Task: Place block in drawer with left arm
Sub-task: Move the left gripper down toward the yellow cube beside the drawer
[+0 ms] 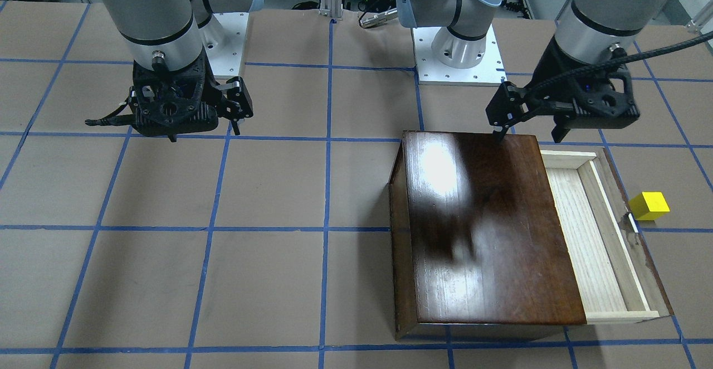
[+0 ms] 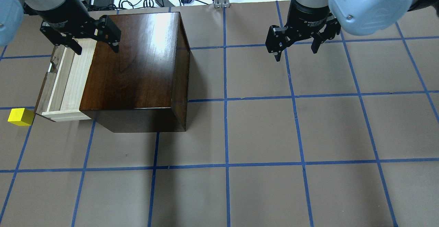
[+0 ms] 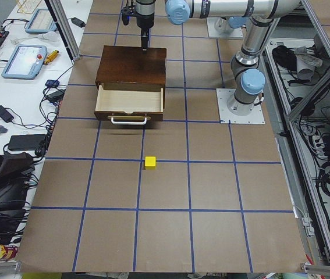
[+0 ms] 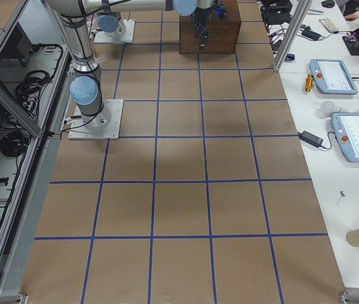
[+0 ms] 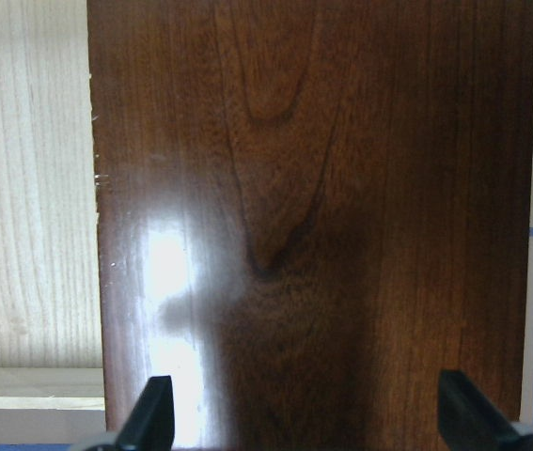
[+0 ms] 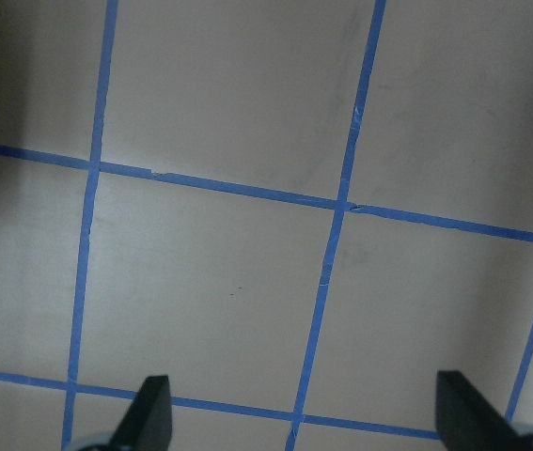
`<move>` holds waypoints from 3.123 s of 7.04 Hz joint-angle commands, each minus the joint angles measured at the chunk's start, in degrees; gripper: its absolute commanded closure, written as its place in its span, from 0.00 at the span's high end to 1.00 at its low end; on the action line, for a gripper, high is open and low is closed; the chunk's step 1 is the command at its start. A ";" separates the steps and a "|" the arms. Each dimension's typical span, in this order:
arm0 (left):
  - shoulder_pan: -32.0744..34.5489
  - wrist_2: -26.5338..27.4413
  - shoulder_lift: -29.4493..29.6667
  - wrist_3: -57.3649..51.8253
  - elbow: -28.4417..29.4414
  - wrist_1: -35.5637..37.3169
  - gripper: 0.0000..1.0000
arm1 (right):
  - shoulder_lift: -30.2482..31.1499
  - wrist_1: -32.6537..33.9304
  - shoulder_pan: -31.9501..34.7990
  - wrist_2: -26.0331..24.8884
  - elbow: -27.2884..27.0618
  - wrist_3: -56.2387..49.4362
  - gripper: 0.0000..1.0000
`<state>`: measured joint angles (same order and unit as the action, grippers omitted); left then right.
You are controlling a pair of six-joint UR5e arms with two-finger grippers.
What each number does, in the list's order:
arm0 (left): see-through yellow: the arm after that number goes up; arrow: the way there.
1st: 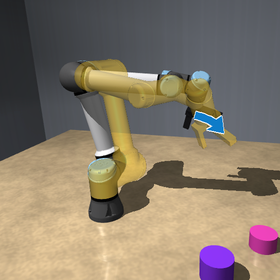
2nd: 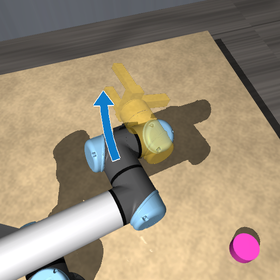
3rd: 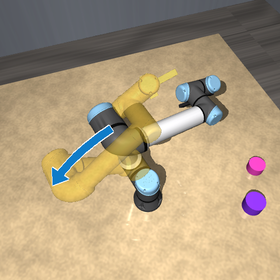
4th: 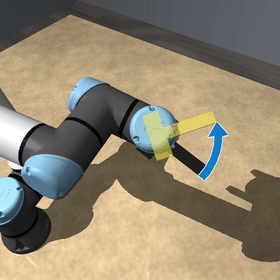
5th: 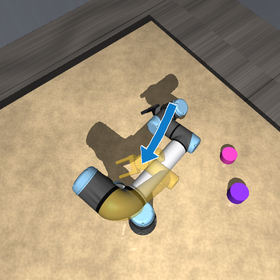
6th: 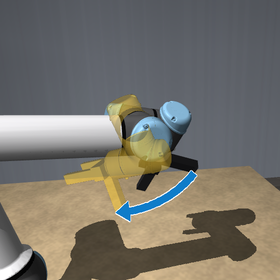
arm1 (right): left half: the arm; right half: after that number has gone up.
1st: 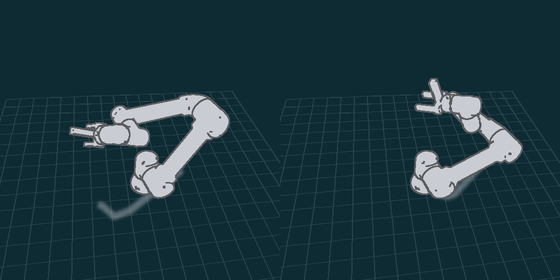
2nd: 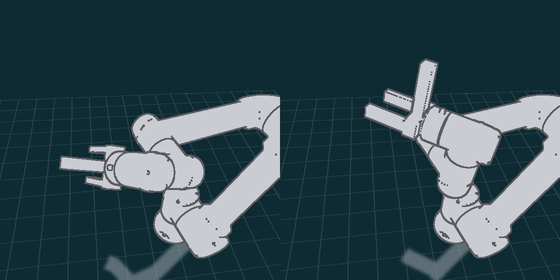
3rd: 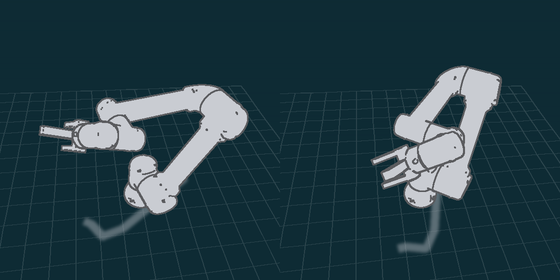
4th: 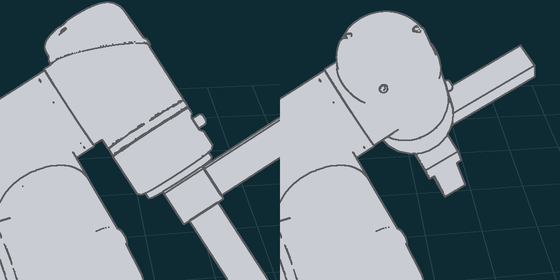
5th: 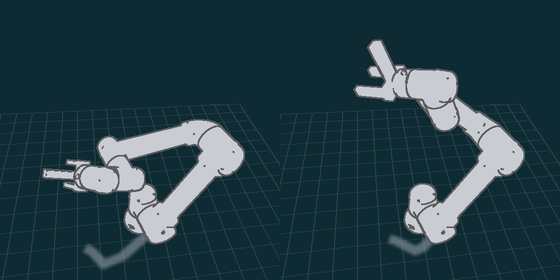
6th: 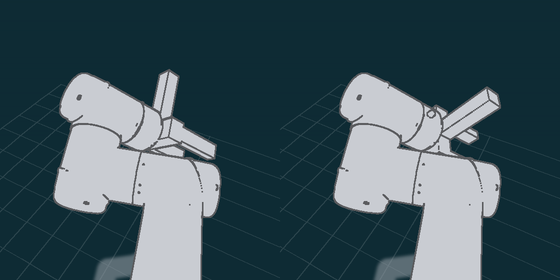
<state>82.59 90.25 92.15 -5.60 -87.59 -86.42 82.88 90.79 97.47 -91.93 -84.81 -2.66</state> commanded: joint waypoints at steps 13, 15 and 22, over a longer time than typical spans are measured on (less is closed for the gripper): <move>-40.84 0.19 5.74 -84.72 -3.55 6.16 1.00 | 0.00 0.00 0.00 0.00 0.00 0.03 1.00; -40.84 3.85 8.64 -99.26 -3.73 9.16 1.00 | 0.00 0.00 0.00 0.00 0.00 0.03 1.00; -40.49 4.24 22.44 -131.59 -6.88 27.59 1.00 | 0.00 0.00 0.00 0.00 0.00 -0.06 1.00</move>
<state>42.01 94.65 112.45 -135.43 -93.18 -62.82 82.88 90.79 97.47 -91.93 -84.82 -2.66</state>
